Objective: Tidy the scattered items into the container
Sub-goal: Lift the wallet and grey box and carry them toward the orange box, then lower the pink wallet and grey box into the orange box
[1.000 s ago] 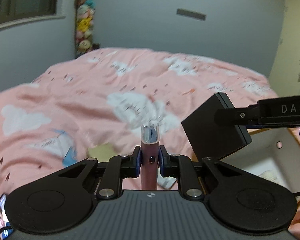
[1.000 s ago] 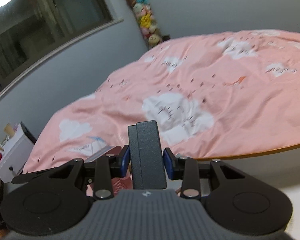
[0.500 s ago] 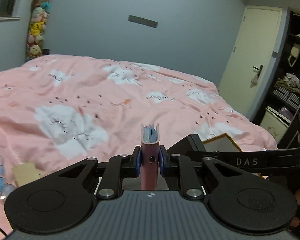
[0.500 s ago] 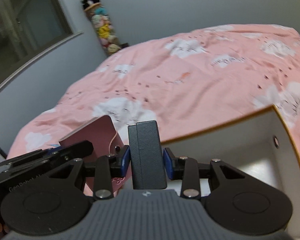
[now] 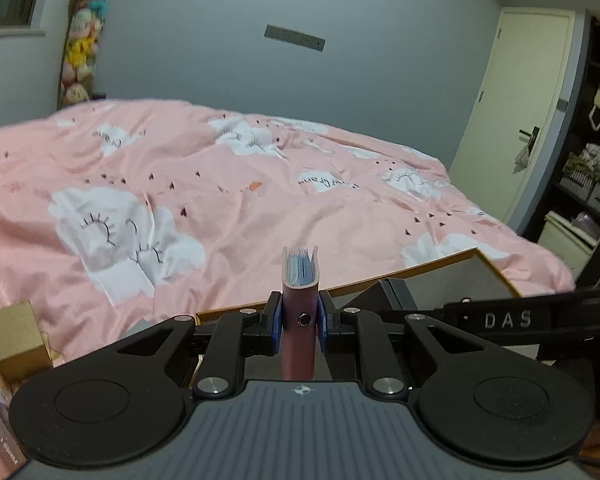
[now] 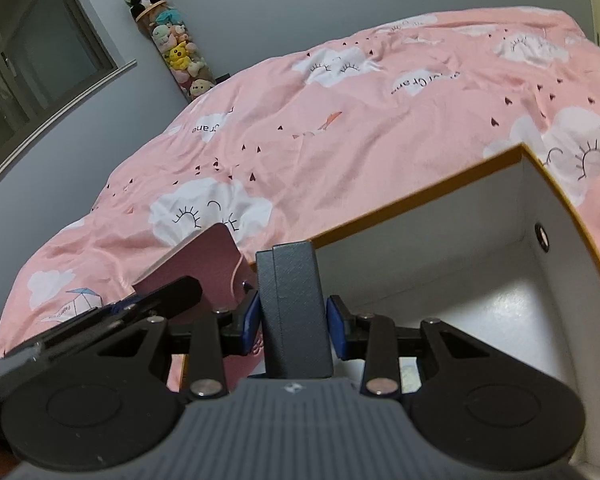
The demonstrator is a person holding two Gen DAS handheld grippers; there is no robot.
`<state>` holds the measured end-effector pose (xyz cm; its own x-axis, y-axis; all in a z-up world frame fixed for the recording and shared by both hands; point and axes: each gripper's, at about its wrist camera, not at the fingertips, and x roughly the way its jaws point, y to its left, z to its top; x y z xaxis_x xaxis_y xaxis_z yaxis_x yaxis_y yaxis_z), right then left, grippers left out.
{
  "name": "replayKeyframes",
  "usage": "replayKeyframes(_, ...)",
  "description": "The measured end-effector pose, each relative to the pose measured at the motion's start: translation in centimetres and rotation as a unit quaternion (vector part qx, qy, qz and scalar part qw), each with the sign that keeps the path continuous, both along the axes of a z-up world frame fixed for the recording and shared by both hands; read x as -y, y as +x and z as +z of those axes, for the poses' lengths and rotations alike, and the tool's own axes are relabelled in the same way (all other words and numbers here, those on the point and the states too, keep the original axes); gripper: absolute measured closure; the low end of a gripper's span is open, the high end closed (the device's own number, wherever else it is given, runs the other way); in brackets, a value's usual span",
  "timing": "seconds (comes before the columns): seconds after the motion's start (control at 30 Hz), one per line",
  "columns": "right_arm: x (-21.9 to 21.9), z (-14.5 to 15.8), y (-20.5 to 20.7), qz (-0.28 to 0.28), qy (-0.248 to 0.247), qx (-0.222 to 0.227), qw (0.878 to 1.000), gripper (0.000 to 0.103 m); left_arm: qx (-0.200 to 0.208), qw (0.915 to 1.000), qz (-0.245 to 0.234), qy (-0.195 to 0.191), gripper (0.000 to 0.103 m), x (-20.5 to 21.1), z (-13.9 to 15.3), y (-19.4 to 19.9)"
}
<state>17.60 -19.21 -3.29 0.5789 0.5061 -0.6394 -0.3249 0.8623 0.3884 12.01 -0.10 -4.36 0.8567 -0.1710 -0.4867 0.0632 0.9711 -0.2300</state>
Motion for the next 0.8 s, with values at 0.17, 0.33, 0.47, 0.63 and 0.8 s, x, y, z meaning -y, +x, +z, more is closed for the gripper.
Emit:
replayKeyframes(0.17, 0.1, -1.4, 0.9, -0.004, 0.023, -0.013, 1.000, 0.065, 0.018, 0.9992, -0.004, 0.037, 0.083, 1.5, -0.9, 0.0)
replayKeyframes(0.33, -0.2, -2.9, 1.2, -0.007, 0.027, -0.023, 0.999, 0.065, 0.001, 0.9982, -0.006, 0.060, 0.083, 2.1, -2.1, 0.0)
replayKeyframes(0.47, -0.6, -3.8, 1.3, -0.001, 0.032, -0.038, 0.999, 0.065, -0.026, 0.9977, -0.007, 0.062, 0.082, 1.8, -2.7, 0.2)
replayKeyframes(0.63, -1.0, -4.1, 1.2, 0.004, 0.014, -0.048, 0.999, 0.065, -0.058, 0.9949, -0.018, 0.081, 0.081, 1.9, -2.8, 0.1)
replayKeyframes(0.8, -1.0, -4.2, 1.2, 0.006, 0.013, -0.052, 0.999, 0.065, -0.080, 0.9943, -0.025, 0.066, 0.076, 1.0, -2.4, 0.0)
